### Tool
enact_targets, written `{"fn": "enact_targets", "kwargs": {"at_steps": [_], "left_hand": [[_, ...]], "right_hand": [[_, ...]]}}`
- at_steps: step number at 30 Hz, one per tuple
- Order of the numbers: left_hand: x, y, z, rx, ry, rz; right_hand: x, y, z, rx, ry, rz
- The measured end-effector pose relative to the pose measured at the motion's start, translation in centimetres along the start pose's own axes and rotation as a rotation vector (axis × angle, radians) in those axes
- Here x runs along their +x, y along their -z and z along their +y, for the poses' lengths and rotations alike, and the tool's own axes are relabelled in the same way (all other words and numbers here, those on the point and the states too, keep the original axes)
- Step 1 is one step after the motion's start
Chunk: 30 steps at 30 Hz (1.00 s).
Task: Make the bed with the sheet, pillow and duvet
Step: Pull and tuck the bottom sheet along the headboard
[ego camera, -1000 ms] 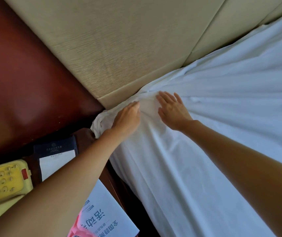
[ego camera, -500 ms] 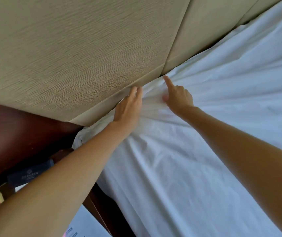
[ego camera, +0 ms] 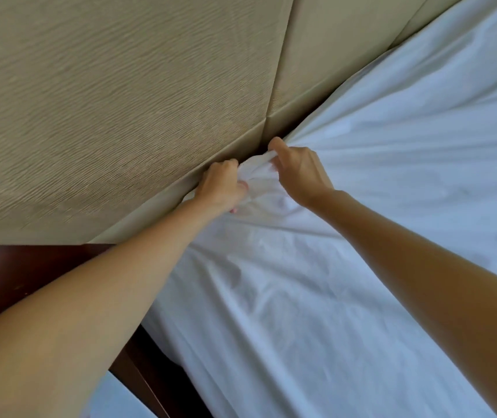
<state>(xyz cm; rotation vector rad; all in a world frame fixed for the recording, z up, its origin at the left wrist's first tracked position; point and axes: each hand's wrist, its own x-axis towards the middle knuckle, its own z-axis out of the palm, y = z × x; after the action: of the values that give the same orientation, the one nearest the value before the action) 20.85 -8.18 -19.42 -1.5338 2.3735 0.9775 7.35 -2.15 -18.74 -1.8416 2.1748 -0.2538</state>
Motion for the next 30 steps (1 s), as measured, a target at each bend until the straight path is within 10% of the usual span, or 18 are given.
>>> {"fn": "enact_targets", "kwargs": {"at_steps": [6,11,21,30], "left_hand": [[-0.2,1.7,0.5,0.002,-0.002,-0.270],[-0.3,1.5,0.9,0.318,-0.107,-0.111],[0.5,-0.7,1.9,0.463,-0.171,0.206],[-2.3,-1.1,-2.1,0.505,-0.226,0.210]], "right_hand": [[1.7,2.9,0.5,-0.097,0.109,-0.296],[2.9,3.7,-0.6,-0.374,0.049,-0.464],[3.3,1.8,1.5,-0.205,0.091,0.064],[2.9,-0.1,0.2,-0.136,-0.142,-0.183]]}}
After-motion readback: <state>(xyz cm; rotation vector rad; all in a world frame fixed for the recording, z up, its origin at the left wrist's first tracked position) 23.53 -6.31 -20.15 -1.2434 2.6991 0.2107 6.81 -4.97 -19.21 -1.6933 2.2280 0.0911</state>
